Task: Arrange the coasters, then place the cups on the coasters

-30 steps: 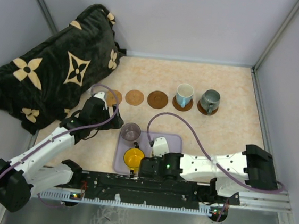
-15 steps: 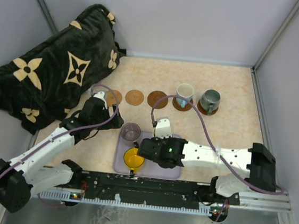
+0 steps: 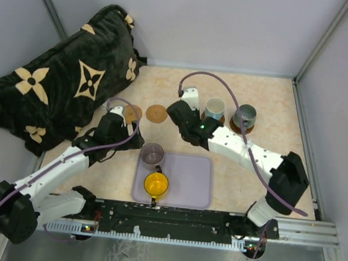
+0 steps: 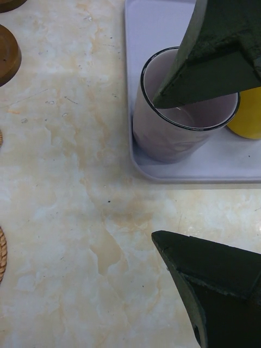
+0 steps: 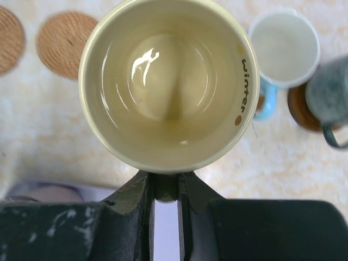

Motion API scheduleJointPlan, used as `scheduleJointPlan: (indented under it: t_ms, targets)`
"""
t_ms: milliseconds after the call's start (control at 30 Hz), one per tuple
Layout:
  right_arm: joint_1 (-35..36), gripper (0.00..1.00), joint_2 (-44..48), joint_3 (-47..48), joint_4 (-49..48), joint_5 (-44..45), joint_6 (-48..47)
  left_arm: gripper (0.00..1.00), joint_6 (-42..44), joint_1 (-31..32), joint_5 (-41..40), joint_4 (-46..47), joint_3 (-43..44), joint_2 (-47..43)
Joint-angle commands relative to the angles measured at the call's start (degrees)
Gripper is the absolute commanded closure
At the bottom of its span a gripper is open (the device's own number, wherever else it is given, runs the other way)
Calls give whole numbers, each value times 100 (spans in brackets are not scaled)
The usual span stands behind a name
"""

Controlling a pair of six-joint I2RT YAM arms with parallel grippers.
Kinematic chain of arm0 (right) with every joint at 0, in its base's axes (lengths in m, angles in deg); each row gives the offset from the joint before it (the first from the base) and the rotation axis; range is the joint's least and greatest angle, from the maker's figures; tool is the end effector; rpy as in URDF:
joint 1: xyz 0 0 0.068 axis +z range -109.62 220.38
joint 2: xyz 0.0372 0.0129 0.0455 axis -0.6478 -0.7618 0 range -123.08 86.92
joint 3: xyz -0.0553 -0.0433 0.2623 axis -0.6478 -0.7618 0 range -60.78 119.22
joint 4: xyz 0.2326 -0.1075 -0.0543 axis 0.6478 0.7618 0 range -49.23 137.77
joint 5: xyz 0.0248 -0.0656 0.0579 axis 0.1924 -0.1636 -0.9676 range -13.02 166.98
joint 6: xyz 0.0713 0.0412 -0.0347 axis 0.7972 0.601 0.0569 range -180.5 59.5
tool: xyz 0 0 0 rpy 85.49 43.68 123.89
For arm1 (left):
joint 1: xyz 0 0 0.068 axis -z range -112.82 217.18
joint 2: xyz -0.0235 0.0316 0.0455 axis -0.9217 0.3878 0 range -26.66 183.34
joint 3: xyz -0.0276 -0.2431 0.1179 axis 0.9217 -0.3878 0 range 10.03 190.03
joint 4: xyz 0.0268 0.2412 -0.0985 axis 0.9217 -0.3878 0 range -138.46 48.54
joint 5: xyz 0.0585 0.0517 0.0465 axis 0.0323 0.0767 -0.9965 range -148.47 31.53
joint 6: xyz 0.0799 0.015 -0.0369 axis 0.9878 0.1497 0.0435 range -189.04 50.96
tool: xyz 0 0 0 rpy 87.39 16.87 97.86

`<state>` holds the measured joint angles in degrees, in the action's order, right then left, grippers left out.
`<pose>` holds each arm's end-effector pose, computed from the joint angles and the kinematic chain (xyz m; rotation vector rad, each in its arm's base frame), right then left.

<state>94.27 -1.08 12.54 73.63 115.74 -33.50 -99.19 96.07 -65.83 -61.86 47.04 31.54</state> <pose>0.2497 0.2577 0.2714 -0.2156 2.1733 -0.0340 0.2208 -0.1101 0.2026 -0.0926 2.3180 -0.3838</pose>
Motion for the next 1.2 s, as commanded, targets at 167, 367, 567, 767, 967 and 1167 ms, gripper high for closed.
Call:
scheduleJointPlan:
  t_ms: [167,367,567,767,967,1167]
  targets:
    - [-666,100,-1346,1528,-1150,-558,-898,0,92,19,-219,291,43,267]
    - [-980,100,-1941,1828,-1333,-687,-921,1,-3,18,-123,373,-27,389]
    - [-1177,100,-2241,1899,-1419,-847,-759,1,-44,14,-124,423,-72,305]
    - [-1243,100,-2393,1915,-1327,-1058,-488,0,-25,12,-97,415,-60,325]
    - [-1240,100,-2369,1803,-1342,-1146,-357,0,-24,18,-82,401,-45,360]
    - [-1240,100,-2335,1687,-1350,-1153,-304,0,-20,17,-74,421,-55,372]
